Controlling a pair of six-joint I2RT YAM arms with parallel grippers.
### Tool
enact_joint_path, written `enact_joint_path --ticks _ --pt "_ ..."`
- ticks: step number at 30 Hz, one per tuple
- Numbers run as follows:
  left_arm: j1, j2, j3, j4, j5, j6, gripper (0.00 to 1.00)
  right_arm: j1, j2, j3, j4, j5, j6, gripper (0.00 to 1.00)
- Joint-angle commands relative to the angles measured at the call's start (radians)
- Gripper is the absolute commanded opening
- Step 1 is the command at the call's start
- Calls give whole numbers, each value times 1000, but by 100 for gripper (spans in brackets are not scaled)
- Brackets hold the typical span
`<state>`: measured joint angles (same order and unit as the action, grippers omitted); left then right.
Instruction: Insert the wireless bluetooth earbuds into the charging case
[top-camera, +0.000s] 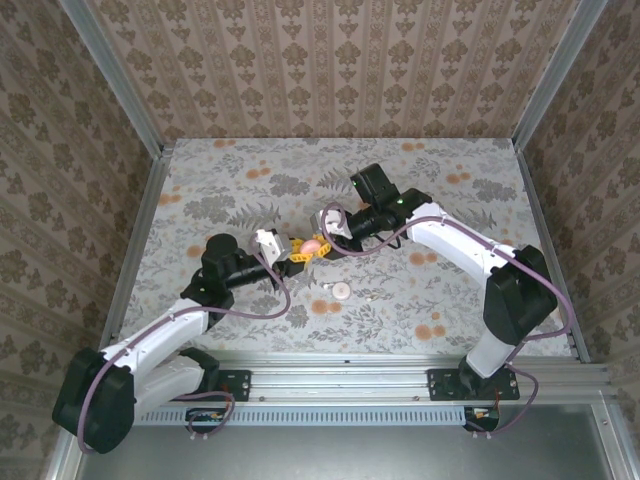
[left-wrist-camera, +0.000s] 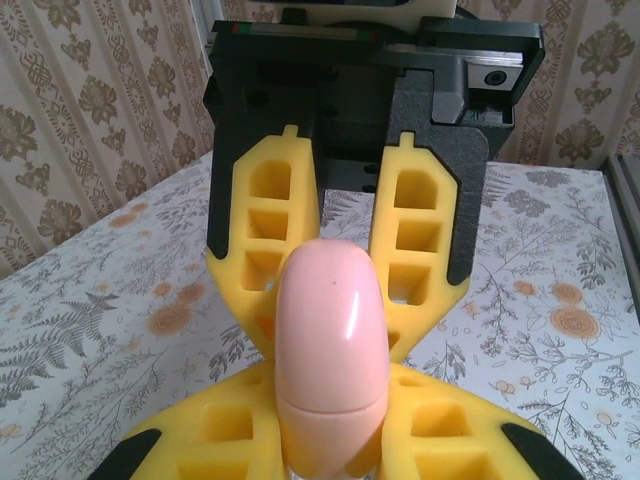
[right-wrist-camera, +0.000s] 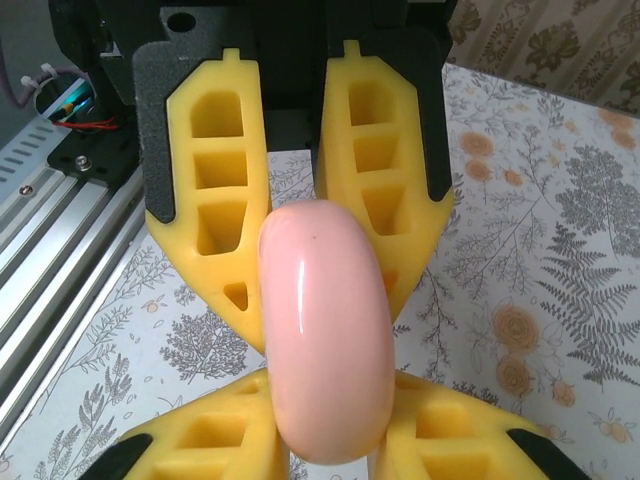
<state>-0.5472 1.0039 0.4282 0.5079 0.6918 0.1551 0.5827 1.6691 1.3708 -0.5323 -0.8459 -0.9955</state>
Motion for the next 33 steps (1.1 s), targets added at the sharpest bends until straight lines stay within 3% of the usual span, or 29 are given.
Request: enact_joint_path --ticks 1,8,12,16,25,33 --pt "3 -13 11 9 15 10 13 7 12 37 -25 -46 -35 18" --pt "1 -10 7 12 7 10 14 6 -10 35 -54 -51 -51 6" --pt "3 -20 7 3 -13 12 22 2 -25 24 -74 -25 -49 4" --pt "6 -19 7 -3 -43 14 42 -26 -28 13 -107 -22 -35 4" --pt "45 -29 34 -37 -156 -80 100 -73 -14 -21 -189 44 57 4" --pt "135 -75 4 -71 -308 -204 100 -95 41 -52 -200 146 388 4"
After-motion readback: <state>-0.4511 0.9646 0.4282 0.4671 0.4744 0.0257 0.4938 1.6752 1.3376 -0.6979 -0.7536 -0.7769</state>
